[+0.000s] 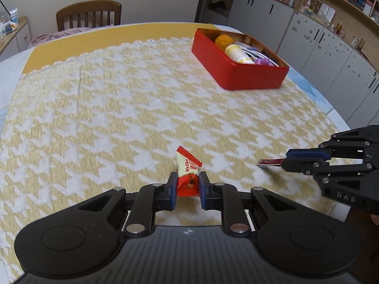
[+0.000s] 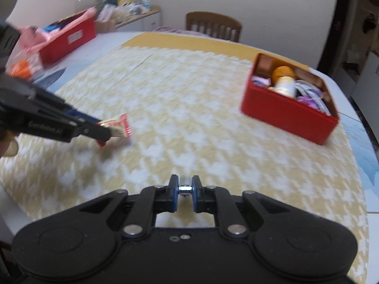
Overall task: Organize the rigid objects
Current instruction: 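Carry the candy into the red tin with the left tool while the right carries its item in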
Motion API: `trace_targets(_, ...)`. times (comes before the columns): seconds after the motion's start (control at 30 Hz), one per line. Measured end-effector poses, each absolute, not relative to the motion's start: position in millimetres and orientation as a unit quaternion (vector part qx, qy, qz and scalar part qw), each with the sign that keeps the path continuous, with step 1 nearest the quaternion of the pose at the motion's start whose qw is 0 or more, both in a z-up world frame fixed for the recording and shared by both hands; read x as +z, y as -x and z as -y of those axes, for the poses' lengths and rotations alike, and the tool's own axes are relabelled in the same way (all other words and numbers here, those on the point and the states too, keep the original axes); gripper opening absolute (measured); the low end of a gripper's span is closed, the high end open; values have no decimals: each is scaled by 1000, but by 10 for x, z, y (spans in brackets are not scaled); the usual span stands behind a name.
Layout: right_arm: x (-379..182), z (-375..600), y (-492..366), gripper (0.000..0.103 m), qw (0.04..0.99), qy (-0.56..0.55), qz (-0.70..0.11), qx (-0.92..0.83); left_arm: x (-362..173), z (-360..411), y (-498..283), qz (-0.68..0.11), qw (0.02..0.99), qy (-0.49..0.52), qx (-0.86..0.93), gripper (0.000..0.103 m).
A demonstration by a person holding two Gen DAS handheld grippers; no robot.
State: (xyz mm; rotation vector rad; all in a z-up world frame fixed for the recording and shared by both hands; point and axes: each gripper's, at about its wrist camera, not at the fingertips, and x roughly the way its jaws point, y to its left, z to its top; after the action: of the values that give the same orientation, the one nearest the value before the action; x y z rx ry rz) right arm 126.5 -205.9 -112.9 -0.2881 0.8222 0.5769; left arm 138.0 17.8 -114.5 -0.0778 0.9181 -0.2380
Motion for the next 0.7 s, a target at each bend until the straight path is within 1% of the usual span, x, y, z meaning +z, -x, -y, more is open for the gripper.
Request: trace_targets(0.7, -597, 2738, -2067, 10, 909, 89, -329, 239, -681, 425, -2013, -410, 904, 42, -116, 18)
